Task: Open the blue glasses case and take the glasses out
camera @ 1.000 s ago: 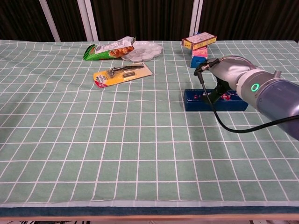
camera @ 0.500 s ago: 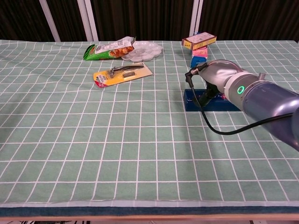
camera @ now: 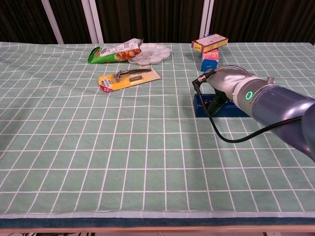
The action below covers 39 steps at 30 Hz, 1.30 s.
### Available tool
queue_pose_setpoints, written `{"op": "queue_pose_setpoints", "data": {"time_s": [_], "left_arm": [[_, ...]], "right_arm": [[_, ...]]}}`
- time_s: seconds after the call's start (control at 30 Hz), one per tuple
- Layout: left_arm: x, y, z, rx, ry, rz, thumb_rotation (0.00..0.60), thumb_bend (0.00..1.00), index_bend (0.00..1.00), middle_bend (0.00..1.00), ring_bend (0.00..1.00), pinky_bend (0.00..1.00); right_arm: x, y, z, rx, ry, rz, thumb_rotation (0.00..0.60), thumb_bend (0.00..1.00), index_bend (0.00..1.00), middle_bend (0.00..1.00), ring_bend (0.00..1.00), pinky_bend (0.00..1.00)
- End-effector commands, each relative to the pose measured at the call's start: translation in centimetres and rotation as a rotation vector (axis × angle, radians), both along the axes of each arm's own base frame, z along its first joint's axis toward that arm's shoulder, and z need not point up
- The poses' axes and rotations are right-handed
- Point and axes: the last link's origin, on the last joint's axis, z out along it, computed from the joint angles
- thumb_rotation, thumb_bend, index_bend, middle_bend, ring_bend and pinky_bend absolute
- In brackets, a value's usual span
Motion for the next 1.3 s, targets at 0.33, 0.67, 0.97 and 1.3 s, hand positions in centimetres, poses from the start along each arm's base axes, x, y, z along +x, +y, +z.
{"op": "queue_pose_setpoints", "data": {"time_s": [0.33,0.67,0.97,1.3], "left_arm": [[0.03,-0.06,0.0,-0.005,-0.001,-0.001,0.6,0.02,0.0,0.0,0.0,0.0],[0.02,-0.09,0.05,-0.004,-0.001,-0.002,0.6,0.02,0.0,0.0,0.0,0.0],[0.02,-0.06,0.06,-0.004,-0.001,-0.002,0.6,0.02,0.0,0.0,0.0,0.0],[0.02,-0.06,0.06,-0.005,-0.001,-0.002,0.6,0.02,0.0,0.0,0.0,0.0]], "right_arm": [[0.13,0.13,0.35,0.033,0.053,-0.025,0.6,0.57,0.22,0.0,0.0,0.21],[-0.31,0.3,0.0,0.041,0.055,-0.038,0.6,0.57,0.22,0.0,0.0,0.21],[-0.59,0.24,-0.28,0.04,0.053,-0.042,0.6,0.6,0.22,0.0,0.0,0.21],[-0.67,0.27,-0.29,0.039,0.05,-0.045,0.6,0.73,0.22,0.0,0.0,0.21]]}}
